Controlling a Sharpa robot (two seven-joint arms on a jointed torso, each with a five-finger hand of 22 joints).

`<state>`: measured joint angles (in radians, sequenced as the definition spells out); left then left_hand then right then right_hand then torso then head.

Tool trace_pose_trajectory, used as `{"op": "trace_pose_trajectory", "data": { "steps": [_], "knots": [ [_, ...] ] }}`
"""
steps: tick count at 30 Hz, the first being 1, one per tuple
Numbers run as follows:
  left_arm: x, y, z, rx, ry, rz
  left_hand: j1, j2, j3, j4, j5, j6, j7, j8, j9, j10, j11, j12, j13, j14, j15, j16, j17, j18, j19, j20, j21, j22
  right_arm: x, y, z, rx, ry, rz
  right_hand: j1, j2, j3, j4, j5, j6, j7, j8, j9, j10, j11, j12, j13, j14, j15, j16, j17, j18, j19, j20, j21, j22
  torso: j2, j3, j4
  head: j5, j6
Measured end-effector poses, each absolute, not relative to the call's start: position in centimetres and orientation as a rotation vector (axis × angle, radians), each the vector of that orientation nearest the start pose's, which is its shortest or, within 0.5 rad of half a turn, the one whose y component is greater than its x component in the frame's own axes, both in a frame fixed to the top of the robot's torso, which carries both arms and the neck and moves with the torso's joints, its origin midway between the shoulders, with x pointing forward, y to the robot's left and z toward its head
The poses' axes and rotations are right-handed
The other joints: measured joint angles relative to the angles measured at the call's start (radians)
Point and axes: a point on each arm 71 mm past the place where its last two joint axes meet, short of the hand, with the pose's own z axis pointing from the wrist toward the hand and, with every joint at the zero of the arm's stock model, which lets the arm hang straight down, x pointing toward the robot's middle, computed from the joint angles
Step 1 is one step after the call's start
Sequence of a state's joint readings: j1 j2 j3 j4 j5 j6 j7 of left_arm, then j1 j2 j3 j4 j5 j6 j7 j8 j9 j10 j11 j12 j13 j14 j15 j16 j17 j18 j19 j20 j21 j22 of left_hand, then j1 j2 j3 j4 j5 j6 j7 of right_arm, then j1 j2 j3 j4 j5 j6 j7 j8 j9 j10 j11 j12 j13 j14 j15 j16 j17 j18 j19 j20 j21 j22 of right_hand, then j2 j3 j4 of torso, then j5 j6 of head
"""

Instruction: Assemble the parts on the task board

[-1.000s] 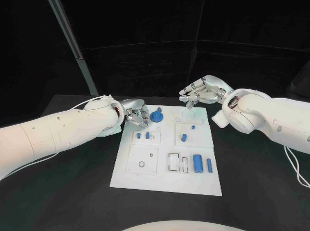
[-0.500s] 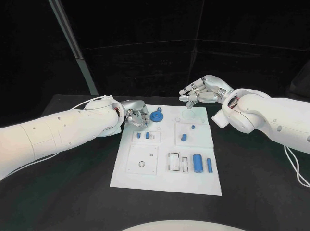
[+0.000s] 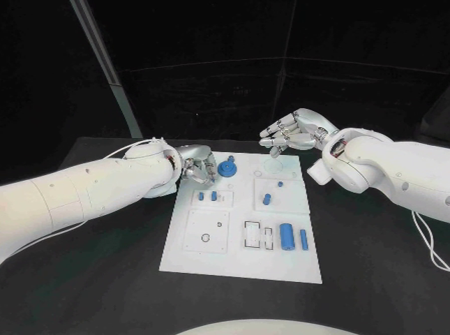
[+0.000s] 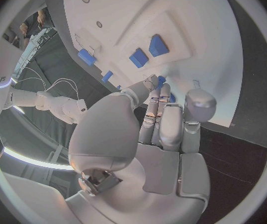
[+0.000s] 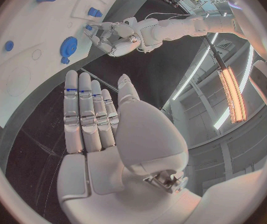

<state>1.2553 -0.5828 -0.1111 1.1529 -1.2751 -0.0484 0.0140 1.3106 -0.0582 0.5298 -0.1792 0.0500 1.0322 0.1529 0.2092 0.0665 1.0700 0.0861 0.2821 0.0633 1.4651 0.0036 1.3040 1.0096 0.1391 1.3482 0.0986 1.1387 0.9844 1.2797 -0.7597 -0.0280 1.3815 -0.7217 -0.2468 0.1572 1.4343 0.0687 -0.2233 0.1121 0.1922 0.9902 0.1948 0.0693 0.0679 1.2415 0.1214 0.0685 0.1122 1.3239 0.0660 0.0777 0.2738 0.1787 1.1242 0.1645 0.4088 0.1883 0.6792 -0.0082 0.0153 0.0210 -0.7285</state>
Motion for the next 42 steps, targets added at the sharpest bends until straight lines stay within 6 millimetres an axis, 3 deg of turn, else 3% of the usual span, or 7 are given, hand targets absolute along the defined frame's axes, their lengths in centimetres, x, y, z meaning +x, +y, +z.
{"op": "trace_pose_trajectory", "data": {
  "steps": [24,30,35,38,42],
  "knots": [
    [54.2,16.8,-21.9,0.168,1.947,-0.694,-0.009,-0.017,0.003,-0.003,0.000,-0.030,0.015,-0.053,-0.001,-0.059,0.027,-0.073,0.000,-0.007,0.007,0.000,-0.016,0.000,-0.011,0.011,-0.012,-0.008,52.5,-19.6,-14.8,0.386,1.651,1.160,0.000,0.000,-0.003,-0.003,0.000,0.000,0.000,0.000,0.000,0.000,0.000,0.000,0.000,0.000,0.000,0.000,0.000,0.000,0.000,0.000,0.000,-0.001,0.000,0.0002,0.0003,-0.001,-0.001],
    [54.2,17.1,-21.8,0.155,1.930,-0.700,-0.003,-0.034,-0.003,-0.009,0.000,-0.079,0.017,-0.094,-0.003,-0.129,0.033,-0.109,-0.002,-0.011,0.015,0.000,-0.025,0.000,-0.032,0.024,-0.052,-0.055,52.6,-19.9,-14.9,0.388,1.650,1.152,0.000,0.000,-0.003,-0.003,0.000,-0.001,0.001,0.000,0.000,-0.011,0.004,0.000,-0.001,-0.008,0.000,-0.005,0.000,0.000,0.000,0.000,-0.007,-0.004,-0.001,-0.0002,0.0004,-0.001,0.001],
    [54.2,17.6,-21.6,0.131,1.911,-0.711,0.002,-0.039,-0.017,-0.011,0.000,-0.084,0.015,-0.107,-0.003,-0.168,0.039,-0.122,-0.001,-0.011,0.018,0.000,-0.028,0.000,-0.032,0.025,-0.066,-0.074,52.8,-20.1,-14.9,0.375,1.653,1.130,0.000,0.000,-0.005,-0.015,-0.005,-0.004,0.004,0.000,0.000,-0.038,0.006,0.000,-0.007,-0.009,0.002,-0.006,-0.001,0.000,-0.004,0.004,-0.009,-0.007,-0.001,-0.0004,0.0008,-0.001,0.002],
    [54.0,18.2,-21.5,0.108,1.902,-0.726,0.002,-0.039,-0.024,-0.009,0.000,-0.084,0.015,-0.108,-0.002,-0.168,0.039,-0.122,0.000,-0.011,0.018,0.000,-0.028,0.000,-0.032,0.025,-0.070,-0.076,52.9,-20.4,-15.0,0.348,1.660,1.102,0.029,0.005,0.007,-0.037,-0.018,0.005,-0.005,0.010,0.002,-0.056,0.001,0.001,-0.014,0.044,-0.015,0.027,0.015,0.000,0.041,-0.009,0.009,0.002,-0.001,-0.0004,0.0008,-0.002,0.004],
    [53.6,19.4,-21.3,0.036,1.900,-0.779,0.002,-0.039,-0.040,-0.004,0.000,-0.072,0.026,-0.108,0.001,-0.154,0.038,-0.106,0.006,-0.011,0.018,0.000,-0.030,0.000,-0.032,0.025,-0.070,-0.076,52.9,-20.8,-15.1,0.280,1.675,1.039,0.073,0.015,0.026,-0.070,-0.035,0.032,-0.024,0.021,0.003,-0.051,-0.018,0.016,-0.023,0.132,-0.046,0.093,0.053,0.000,0.117,-0.043,0.071,0.034,-0.002,-0.0004,0.0009,-0.003,0.007]
  ]
}}
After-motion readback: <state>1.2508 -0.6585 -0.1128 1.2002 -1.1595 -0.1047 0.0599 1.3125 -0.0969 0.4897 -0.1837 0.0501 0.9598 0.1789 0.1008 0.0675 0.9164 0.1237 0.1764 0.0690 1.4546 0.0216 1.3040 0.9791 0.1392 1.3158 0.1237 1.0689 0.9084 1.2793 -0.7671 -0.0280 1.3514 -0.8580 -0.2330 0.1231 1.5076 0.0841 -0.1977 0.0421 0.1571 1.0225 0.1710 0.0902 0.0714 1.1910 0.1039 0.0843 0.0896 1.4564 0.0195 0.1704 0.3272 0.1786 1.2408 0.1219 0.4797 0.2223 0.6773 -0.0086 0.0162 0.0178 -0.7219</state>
